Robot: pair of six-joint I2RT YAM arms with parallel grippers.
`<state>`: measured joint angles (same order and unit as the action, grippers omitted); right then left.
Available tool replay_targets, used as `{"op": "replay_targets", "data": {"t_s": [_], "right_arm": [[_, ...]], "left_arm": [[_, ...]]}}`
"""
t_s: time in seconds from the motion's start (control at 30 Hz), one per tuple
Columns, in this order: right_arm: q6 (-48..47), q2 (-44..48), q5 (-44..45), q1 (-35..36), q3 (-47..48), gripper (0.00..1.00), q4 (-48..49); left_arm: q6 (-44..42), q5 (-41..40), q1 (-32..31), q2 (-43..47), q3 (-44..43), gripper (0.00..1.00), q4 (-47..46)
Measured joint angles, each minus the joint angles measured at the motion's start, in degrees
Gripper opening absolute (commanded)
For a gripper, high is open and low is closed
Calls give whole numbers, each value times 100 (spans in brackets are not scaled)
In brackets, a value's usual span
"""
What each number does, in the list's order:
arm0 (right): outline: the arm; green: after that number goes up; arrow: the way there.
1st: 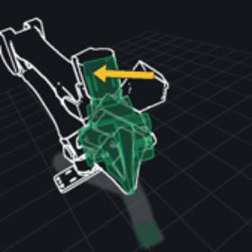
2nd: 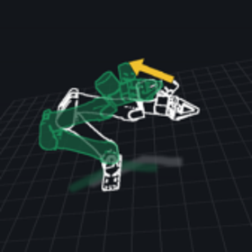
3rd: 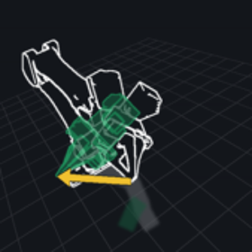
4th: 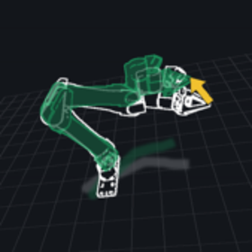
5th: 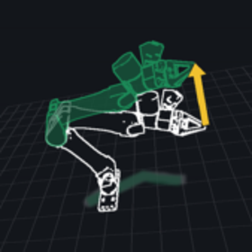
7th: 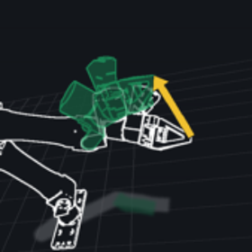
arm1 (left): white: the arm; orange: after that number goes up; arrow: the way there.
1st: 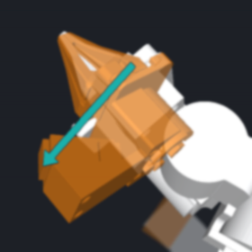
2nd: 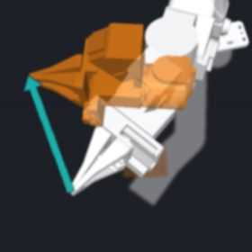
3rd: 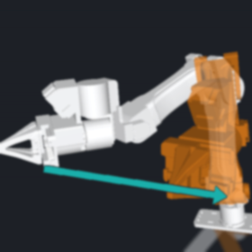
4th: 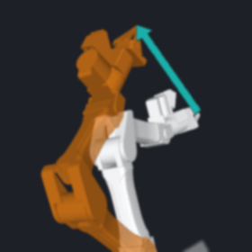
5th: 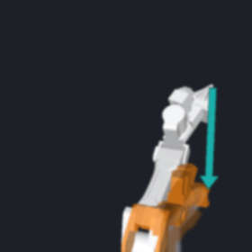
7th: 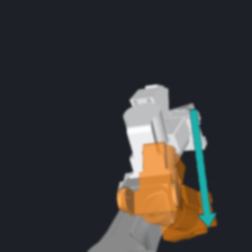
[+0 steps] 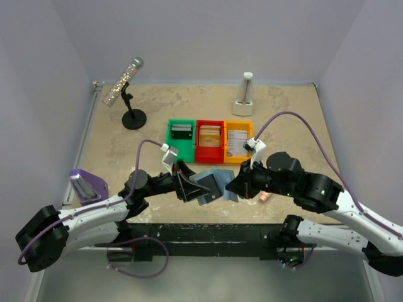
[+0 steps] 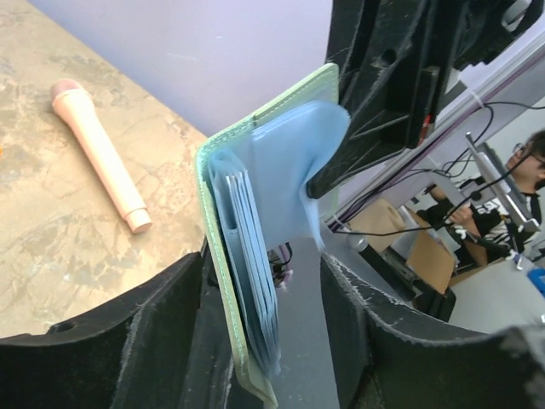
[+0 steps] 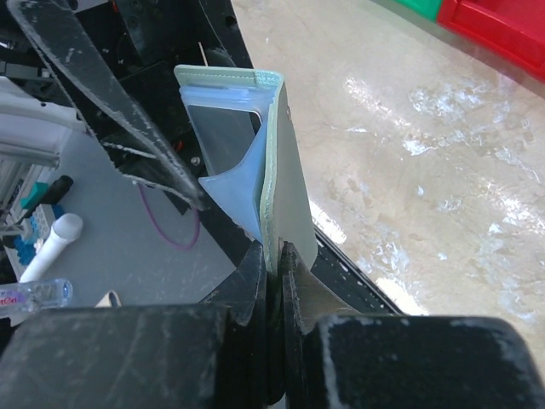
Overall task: Take the credit cards out of the card holder
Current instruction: Place the card holder at the center of the board.
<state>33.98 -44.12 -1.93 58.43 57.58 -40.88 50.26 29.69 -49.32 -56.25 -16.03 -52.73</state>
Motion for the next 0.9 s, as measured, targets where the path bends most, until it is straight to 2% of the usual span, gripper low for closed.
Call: {"op": "replay_targets", "data": {"t_s": [0.1,0.23,0.5,0.6,0.67,0.77,0.83,0.9], "right_arm": [[39,4,-66,0,-61,0,70],[57,7,-85,0,-138,0,144],[28,109,-63,0,-306,46,83],[-37,210,-9,0,-341,59,-103],[-101,286,98,0,-341,61,-267],[-210,391,297,0,-339,60,-514],[-271,450,422,0,-339,51,-636],[-345,457,452,0,-337,40,-671]], "left_arm": [[-52,-39,0,0,0,48,142],[-149,-63,0,42,0,25,323],[-452,-155,0,505,0,18,1213],[-647,-197,0,730,0,15,1746],[-748,-227,0,820,0,14,2074],[-866,-332,0,833,0,7,2557],[-938,-415,0,691,-24,0,2813],[-946,-481,0,352,-109,0,2983]]}}
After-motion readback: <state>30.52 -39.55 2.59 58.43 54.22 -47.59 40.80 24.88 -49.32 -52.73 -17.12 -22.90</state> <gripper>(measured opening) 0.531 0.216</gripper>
